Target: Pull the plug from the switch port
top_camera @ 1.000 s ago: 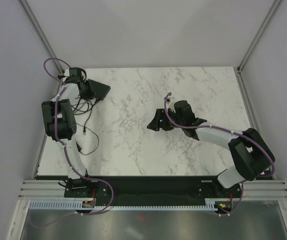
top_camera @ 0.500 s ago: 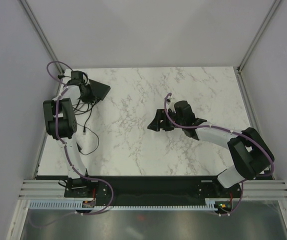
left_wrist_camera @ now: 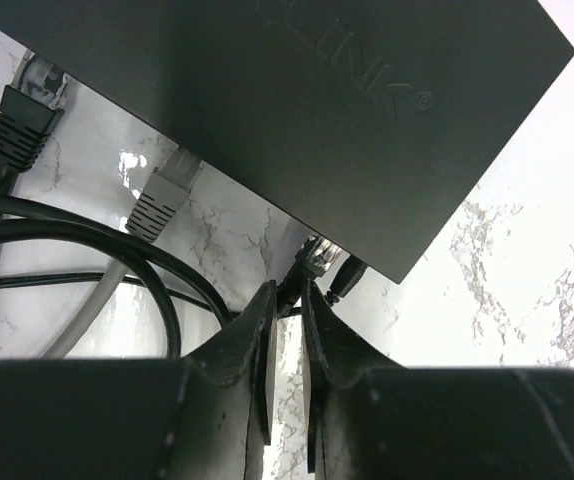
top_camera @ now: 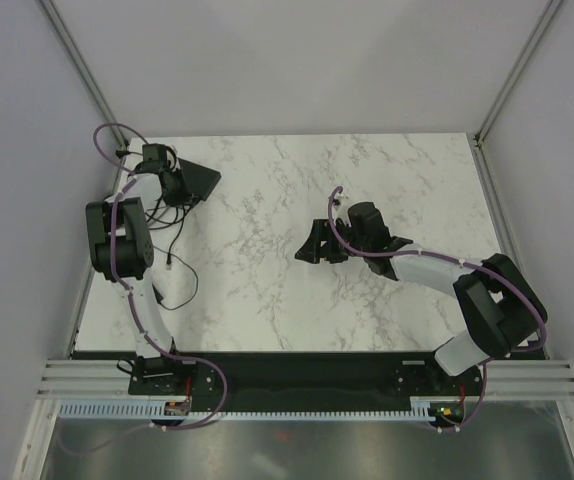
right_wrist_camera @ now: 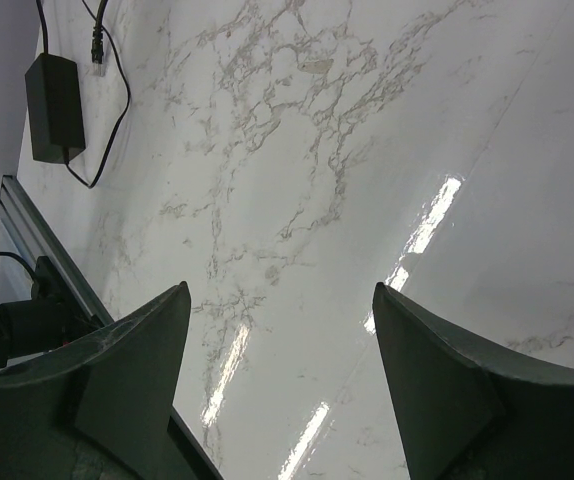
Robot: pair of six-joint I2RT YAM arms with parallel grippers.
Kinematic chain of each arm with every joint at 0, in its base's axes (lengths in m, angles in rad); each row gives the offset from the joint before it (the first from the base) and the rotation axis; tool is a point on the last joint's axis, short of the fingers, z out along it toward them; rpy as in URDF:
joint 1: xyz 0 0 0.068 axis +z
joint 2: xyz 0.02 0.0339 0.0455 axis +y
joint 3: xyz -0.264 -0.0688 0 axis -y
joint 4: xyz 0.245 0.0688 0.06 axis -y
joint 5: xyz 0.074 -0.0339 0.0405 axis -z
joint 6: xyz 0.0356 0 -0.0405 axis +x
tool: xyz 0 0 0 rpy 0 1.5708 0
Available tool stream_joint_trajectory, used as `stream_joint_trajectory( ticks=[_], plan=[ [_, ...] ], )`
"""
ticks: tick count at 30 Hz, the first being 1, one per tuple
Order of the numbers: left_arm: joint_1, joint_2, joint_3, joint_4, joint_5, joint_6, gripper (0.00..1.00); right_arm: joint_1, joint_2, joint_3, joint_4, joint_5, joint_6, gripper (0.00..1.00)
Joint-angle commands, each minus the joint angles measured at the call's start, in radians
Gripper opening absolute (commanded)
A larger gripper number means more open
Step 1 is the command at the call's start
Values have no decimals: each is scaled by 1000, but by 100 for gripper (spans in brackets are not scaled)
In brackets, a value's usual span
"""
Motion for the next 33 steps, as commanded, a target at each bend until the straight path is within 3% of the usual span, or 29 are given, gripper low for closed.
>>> stream_joint_trajectory(
  ticks=[1,8,17,23,28,33],
  plan=[
    [0,9,-59,-58,-50,29,14,-3,-5,-2,41,-13,-11,82],
    [0,-25,-109,-77,-68,17,8,-4,-10,-5,54,-22,0,82],
    [0,-80,-142,-74,-99,-2,33,-4,-33,-19,54,-22,-5,82],
    [0,-107,-156,-74,-123,30,41,-4,-27,-19,57,-28,-5,82],
    [1,-80,-156,-89,-96,38,38,-4,-22,-20,68,-37,6,82],
    [-2,-54,-156,-103,-86,17,17,-4,-25,-17,68,-33,6,82]
  ],
)
